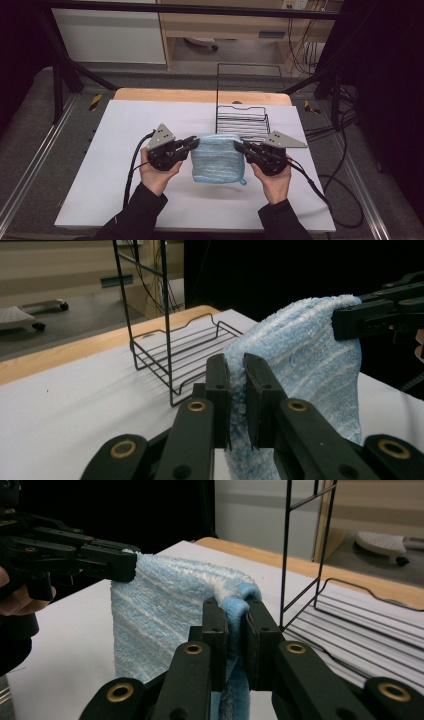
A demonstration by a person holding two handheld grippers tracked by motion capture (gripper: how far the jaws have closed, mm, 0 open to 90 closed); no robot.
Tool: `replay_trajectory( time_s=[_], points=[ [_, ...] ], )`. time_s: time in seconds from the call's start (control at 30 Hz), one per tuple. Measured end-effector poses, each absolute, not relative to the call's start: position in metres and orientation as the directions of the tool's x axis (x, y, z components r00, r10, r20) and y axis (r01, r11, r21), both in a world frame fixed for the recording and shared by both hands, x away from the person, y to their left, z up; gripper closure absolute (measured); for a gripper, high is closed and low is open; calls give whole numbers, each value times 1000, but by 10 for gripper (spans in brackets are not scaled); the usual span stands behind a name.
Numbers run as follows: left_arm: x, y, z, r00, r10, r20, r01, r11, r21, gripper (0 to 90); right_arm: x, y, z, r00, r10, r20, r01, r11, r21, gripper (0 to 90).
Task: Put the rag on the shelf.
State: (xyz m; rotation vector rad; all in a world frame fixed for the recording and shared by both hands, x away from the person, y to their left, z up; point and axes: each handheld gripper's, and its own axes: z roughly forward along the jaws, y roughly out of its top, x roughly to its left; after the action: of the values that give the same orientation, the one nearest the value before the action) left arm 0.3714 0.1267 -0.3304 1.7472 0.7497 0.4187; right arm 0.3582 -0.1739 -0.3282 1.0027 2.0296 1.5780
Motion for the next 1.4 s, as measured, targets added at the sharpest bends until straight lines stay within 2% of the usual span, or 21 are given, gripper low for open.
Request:
replay_trajectory(
  time_s=[0.83, 1.4],
  points=[
    [388, 97, -285, 733, 678, -57, 132, -59, 990, 820, 358, -191, -277, -585, 810, 37, 134, 52, 990, 821],
    [404, 84, -258, 726, 685, -64, 81, 7, 997, 823, 366, -198, -250, -549, 836, -3, 54, 38, 998, 822]
  ],
)
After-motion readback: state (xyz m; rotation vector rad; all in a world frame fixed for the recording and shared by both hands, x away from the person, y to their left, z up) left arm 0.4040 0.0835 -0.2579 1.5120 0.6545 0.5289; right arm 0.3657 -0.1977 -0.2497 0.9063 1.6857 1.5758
